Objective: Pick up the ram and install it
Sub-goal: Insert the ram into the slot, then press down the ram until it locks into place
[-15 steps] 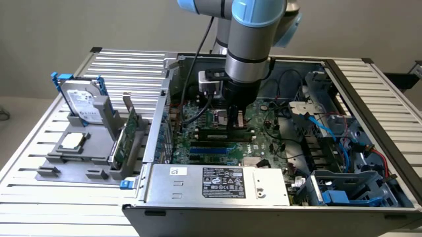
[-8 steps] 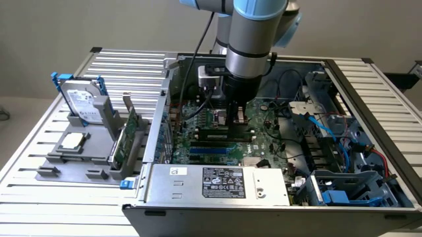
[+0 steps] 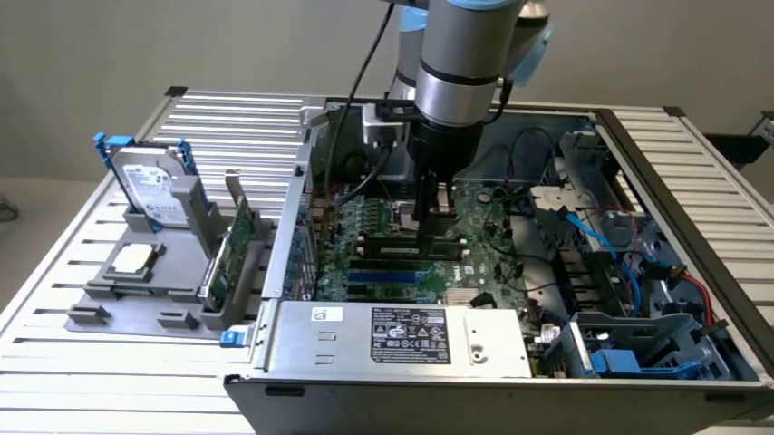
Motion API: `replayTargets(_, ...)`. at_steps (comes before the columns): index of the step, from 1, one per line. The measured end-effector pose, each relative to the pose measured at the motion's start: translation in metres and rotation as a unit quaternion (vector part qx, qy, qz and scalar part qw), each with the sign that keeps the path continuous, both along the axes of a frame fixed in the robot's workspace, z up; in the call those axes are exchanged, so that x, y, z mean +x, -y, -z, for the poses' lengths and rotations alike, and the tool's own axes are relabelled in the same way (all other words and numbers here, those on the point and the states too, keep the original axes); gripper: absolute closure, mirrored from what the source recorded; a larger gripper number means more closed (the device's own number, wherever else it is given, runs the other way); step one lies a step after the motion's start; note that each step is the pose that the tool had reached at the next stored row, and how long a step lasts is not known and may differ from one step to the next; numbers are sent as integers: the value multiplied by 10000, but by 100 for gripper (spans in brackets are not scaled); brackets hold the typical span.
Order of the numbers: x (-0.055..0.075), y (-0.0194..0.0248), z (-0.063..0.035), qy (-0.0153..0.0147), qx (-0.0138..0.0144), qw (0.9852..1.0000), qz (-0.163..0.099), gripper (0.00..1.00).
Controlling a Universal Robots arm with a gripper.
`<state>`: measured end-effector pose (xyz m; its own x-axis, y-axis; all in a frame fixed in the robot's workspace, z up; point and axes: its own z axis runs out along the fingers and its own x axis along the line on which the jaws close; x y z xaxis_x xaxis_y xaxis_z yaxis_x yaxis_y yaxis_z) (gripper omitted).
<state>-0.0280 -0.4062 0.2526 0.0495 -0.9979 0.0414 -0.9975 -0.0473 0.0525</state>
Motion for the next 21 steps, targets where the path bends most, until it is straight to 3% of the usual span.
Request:
replayTargets(3,0,3,-2,-1,2,10000,1,58)
replayTargets(5,0,3,-3,-2,1,10000,1,70)
replayTargets(6,0,3,-3,-2,1,10000,1,70)
replayTargets(9,0,3,-3,-2,1,10000,1,88)
replayTargets(21,0,3,-3,-2,1,10000,1,89)
